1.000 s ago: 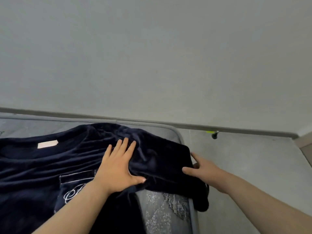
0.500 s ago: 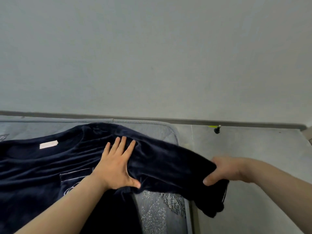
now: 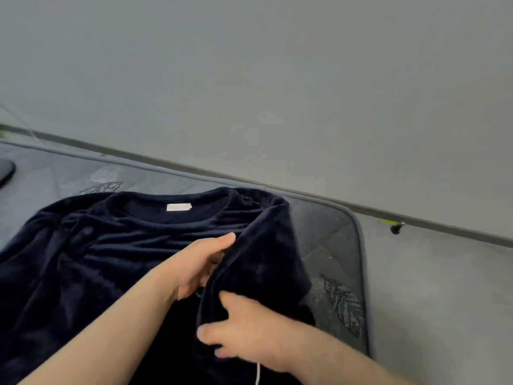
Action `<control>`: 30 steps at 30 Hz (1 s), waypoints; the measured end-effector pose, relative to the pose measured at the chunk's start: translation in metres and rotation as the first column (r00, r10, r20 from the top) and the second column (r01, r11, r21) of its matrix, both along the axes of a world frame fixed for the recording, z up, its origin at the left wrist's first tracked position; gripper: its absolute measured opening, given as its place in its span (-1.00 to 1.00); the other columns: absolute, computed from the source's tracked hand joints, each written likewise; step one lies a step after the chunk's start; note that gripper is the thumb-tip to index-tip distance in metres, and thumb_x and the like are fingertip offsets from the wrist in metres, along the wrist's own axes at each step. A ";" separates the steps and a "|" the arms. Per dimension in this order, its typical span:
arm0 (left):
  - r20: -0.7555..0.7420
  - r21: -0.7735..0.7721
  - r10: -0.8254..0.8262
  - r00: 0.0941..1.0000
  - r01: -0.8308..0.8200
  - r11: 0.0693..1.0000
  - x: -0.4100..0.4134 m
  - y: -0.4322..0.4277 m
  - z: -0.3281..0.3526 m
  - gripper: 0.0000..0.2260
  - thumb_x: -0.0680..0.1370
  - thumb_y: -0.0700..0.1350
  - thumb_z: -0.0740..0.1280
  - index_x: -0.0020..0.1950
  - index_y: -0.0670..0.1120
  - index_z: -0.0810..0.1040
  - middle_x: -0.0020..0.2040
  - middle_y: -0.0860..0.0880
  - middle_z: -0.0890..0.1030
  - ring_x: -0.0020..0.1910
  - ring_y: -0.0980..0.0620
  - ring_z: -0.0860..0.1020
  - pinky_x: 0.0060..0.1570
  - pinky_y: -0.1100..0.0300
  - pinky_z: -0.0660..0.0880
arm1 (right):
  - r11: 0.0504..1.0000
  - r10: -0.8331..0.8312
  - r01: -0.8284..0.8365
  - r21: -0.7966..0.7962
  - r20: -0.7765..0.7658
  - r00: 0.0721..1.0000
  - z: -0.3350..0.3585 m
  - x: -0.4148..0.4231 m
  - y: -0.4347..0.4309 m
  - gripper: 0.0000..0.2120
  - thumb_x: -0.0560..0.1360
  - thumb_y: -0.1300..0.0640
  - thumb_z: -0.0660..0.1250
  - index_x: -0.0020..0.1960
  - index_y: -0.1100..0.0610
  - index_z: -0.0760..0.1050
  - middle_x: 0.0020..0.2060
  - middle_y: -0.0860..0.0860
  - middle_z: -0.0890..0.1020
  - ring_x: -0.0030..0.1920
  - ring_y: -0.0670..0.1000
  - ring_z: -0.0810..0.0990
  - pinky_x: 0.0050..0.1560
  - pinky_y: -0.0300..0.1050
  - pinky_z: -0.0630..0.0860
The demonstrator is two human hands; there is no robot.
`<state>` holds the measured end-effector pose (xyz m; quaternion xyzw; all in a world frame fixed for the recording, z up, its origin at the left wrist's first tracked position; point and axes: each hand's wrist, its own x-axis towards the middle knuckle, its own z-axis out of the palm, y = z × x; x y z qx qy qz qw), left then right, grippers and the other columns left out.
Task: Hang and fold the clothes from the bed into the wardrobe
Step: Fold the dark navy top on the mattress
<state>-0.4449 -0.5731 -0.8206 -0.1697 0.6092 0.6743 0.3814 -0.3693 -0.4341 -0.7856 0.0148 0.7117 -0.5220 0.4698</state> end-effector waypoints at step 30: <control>0.220 -0.245 0.356 0.908 -0.302 0.921 0.156 0.026 -0.019 -0.79 0.43 -0.32 0.18 -0.02 -0.13 0.53 -0.18 -0.10 0.62 -0.25 -0.08 0.60 -0.20 0.02 0.60 | 0.659 0.658 -0.323 0.679 -0.314 0.685 -0.018 0.079 0.081 -0.80 0.27 -0.04 0.30 -0.13 -0.01 0.51 0.00 -0.08 0.60 0.12 0.06 0.54 0.20 -0.02 0.44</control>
